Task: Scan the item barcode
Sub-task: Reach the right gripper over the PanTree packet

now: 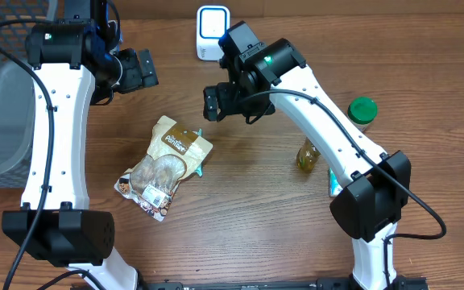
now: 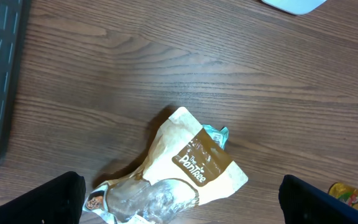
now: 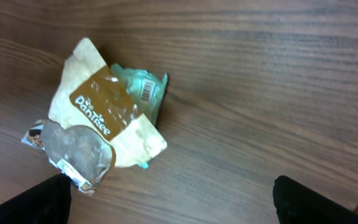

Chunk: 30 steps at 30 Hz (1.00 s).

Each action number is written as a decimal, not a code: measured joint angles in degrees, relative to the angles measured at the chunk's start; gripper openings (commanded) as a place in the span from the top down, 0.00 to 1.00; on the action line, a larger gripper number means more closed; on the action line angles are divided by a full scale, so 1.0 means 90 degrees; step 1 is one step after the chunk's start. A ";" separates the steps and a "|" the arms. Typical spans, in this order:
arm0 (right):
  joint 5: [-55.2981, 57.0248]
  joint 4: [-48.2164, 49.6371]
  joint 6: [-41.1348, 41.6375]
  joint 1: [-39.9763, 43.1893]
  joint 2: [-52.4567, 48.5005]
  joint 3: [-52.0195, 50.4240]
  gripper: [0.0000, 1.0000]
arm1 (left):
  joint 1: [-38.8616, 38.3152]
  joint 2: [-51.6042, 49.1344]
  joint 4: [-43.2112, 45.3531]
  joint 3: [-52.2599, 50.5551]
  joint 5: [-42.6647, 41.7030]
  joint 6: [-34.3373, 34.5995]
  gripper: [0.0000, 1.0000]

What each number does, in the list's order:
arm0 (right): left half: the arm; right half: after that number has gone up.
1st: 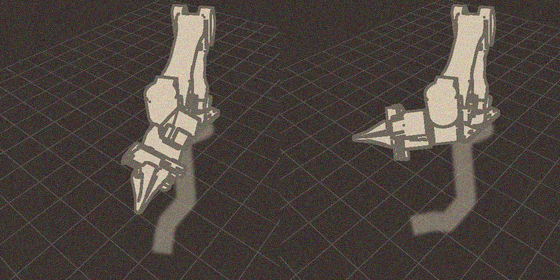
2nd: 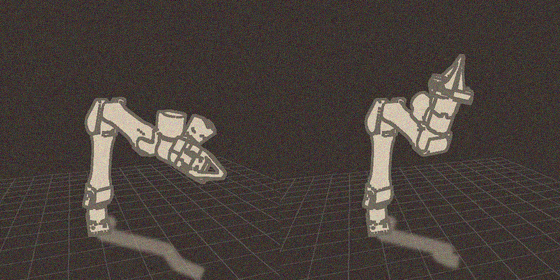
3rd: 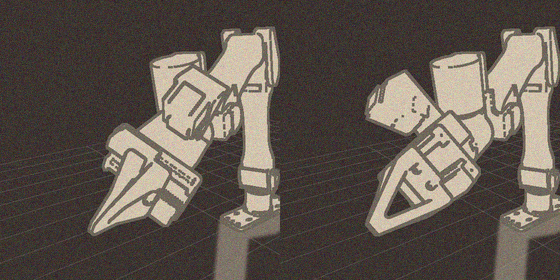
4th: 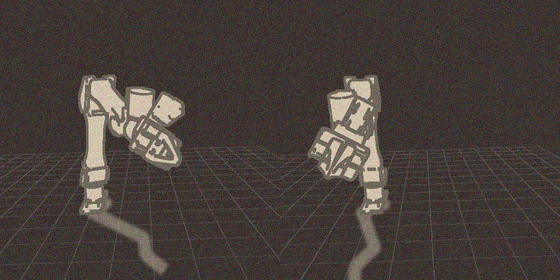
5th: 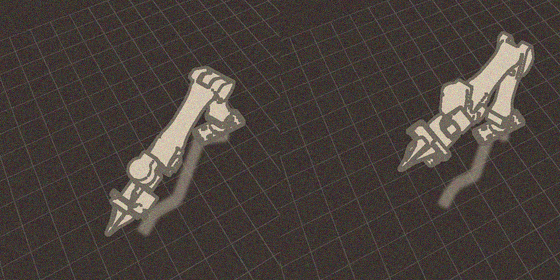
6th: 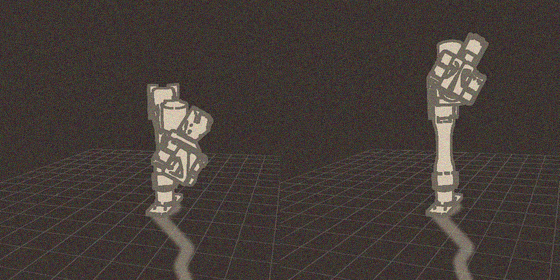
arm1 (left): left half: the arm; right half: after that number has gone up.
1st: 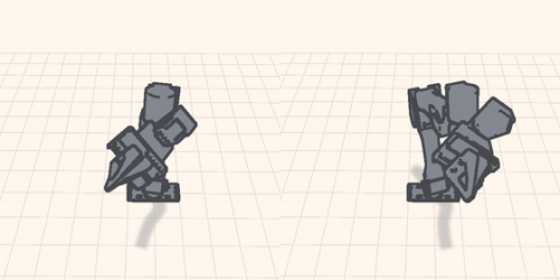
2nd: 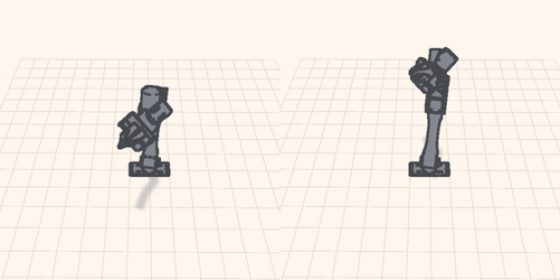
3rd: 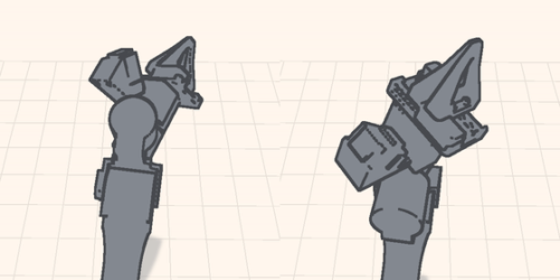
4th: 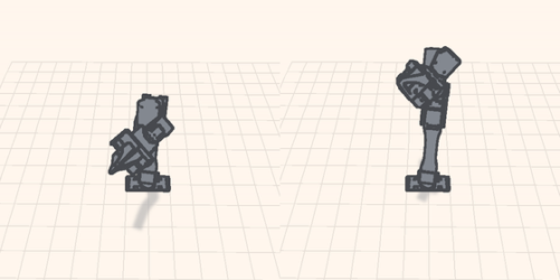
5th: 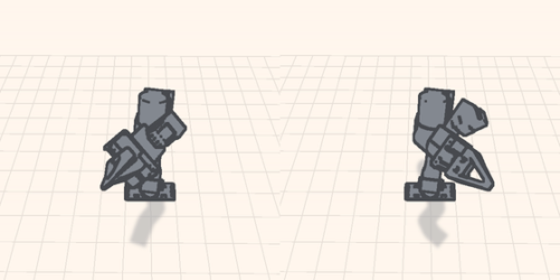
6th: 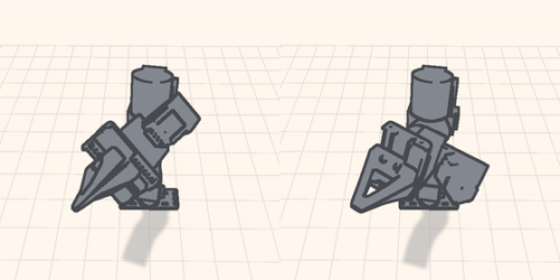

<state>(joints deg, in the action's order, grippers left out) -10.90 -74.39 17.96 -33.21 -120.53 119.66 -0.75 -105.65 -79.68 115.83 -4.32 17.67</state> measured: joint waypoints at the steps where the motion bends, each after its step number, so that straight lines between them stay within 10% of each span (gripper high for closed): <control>1: 0.0000 0.0017 0.0002 0.0000 0.0000 0.0000 0.00 | 0.0000 0.0000 0.0000 0.0000 0.0002 0.0000 0.00; 26: -0.0002 0.0051 0.0002 0.0000 -0.0002 0.0000 0.00 | 0.0000 0.0000 0.0236 0.0000 0.0002 0.0022 0.01; 30: 0.0000 0.0051 0.0000 0.0000 -0.0002 0.0000 0.00 | 0.0000 0.0000 -0.0058 -0.0005 0.0015 0.0012 0.25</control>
<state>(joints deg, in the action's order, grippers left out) -10.90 -73.93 17.96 -33.21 -120.55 119.66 -0.75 -105.65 -80.20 115.79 -4.19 17.78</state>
